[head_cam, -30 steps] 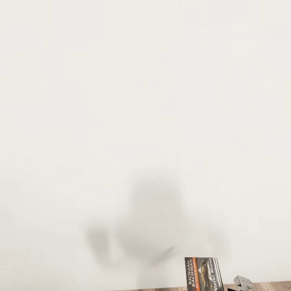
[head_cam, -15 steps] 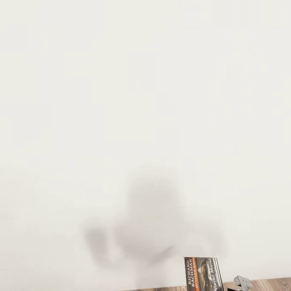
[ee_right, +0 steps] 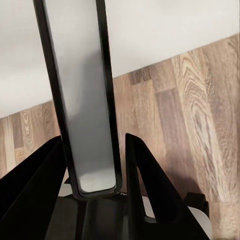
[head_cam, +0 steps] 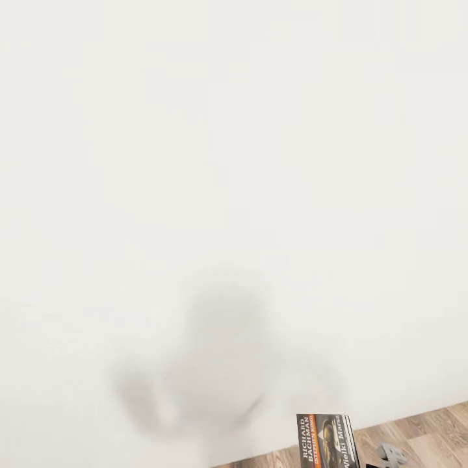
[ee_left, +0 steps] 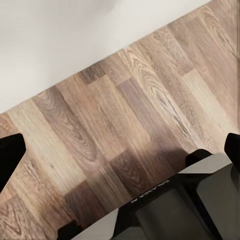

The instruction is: In the bedroom, move the book from the bed onto either nightstand, and place the two sandals side by side next to the bed.

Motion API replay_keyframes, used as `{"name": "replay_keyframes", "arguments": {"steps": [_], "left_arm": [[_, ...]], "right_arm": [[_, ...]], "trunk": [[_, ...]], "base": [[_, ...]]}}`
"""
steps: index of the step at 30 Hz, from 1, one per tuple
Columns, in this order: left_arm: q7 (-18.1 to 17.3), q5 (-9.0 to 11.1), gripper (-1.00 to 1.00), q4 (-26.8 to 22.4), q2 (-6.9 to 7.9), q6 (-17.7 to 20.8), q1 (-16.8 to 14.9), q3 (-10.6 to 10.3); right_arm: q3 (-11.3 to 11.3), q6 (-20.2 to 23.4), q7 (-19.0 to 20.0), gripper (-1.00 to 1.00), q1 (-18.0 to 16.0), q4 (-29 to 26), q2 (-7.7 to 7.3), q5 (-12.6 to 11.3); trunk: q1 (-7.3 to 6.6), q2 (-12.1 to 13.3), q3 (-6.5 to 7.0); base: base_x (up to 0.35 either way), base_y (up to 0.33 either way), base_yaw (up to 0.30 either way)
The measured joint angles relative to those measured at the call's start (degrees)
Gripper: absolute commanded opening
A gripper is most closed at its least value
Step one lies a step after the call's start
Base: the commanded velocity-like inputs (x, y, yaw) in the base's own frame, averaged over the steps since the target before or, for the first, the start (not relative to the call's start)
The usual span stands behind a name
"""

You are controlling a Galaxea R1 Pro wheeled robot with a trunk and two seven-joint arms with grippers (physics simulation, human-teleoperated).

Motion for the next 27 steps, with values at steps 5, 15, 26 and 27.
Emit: {"name": "replay_keyframes", "arguments": {"steps": [5,15,26,27], "left_arm": [[0.0,0.0,1.00,0.0,0.00,0.0,0.0,-0.1],[0.0,0.0,1.00,0.0,-0.01,0.0,0.0,-0.1],[0.0,0.0,1.00,0.0,-0.06,0.0,0.0,-0.1],[0.0,0.0,1.00,0.0,-0.05,0.0,0.0,-0.1]], "right_arm": [[0.1,0.0,0.0,-1.00,0.0,0.0,0.00,0.0],[0.1,0.0,-0.1,-1.00,0.0,0.0,0.00,0.0],[0.1,-0.1,-0.2,-1.00,0.0,0.0,0.00,0.0],[0.1,-0.1,-0.2,-1.00,0.0,0.0,0.00,0.0]], "trunk": [[0.00,0.0,0.00],[0.00,0.0,0.00],[0.00,0.0,0.00],[0.00,0.0,0.00]], "base": [[0.000,0.000,-0.284],[0.000,0.000,-0.284],[0.000,0.000,-0.284],[0.000,0.000,-0.284]]}}
